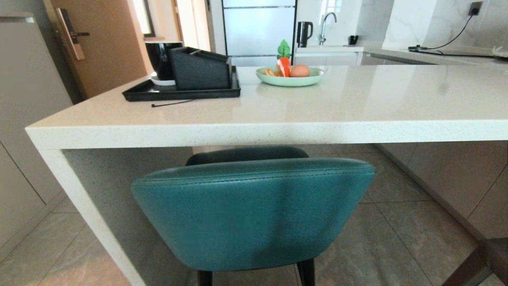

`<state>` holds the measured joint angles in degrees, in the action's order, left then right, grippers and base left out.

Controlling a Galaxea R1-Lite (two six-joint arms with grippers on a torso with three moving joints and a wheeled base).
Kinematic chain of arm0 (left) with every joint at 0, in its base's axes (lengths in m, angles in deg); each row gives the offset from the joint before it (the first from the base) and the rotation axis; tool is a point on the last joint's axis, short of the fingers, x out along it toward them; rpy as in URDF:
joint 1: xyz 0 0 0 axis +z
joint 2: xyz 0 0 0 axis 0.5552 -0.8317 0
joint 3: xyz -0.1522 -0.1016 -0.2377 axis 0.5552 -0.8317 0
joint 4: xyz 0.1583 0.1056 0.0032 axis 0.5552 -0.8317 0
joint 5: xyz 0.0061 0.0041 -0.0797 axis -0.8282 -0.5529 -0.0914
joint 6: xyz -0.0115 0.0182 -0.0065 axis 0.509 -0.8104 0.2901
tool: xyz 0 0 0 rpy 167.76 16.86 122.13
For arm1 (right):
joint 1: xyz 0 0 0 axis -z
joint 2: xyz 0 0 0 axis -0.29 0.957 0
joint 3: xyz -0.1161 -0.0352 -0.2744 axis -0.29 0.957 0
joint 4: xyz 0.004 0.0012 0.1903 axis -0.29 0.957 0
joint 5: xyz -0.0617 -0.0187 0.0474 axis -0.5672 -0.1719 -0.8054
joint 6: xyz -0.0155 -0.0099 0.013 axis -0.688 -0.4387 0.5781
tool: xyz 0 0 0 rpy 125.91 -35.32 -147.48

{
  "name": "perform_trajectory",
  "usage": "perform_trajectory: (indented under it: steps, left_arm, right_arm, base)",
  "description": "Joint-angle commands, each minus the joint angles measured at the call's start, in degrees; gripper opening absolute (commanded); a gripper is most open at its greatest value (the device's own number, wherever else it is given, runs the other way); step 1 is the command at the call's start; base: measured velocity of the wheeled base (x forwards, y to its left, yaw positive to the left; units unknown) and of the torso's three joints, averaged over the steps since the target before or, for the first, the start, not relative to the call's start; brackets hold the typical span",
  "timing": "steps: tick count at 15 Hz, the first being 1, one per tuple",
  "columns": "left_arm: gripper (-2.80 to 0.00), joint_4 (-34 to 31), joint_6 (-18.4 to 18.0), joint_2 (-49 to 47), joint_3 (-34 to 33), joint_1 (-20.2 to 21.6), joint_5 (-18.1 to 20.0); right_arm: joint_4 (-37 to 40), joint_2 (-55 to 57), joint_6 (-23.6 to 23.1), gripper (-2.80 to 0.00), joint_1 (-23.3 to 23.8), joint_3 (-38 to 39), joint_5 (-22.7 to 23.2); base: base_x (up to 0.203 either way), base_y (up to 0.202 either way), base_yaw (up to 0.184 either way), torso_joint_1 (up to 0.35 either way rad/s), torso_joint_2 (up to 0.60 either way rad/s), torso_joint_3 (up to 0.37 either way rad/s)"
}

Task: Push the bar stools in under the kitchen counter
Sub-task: Push the gray chair back under the dining table

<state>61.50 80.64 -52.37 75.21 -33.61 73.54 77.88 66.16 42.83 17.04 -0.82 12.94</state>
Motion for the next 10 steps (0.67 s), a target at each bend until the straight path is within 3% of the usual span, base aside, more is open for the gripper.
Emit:
perform_trajectory:
  steps: [1,2,3,6,10]
  left_arm:
    - [-2.8,-3.8,-0.41,-0.12,1.13,0.12,-0.85]
    - [-2.8,-3.29,-3.29,-0.11,0.9,0.15,0.03]
    - [-2.8,-2.64,-3.46,-0.11,0.77,0.02,0.63]
    - [-2.8,-2.45,2.27,-0.11,0.82,-0.02,-0.59]
    - [-2.8,0.24,2.83,-0.11,0.03,0.07,-1.01]
  right_arm:
    - [-0.02,0.09,-0.28,-2.8,-0.01,0.31,0.04]
    - [-0.02,0.09,-0.32,-2.8,-0.01,0.38,0.04]
    - [-0.02,0.09,-0.31,-2.8,-0.01,0.29,0.04]
    - [-0.11,0.09,0.03,-2.8,-0.01,0.29,0.04]
    - [-0.11,0.09,-0.01,-2.8,-0.01,0.29,0.08]
  base:
    - [0.0,0.0,0.0,0.0,0.0,0.0]
    - [0.0,0.0,0.0,0.0,0.0,0.0]
    - [0.0,0.0,0.0,0.0,0.0,0.0]
    - [0.0,0.0,0.0,0.0,0.0,0.0]
    - [-0.018,0.0,-0.001,0.001,0.0,0.001]
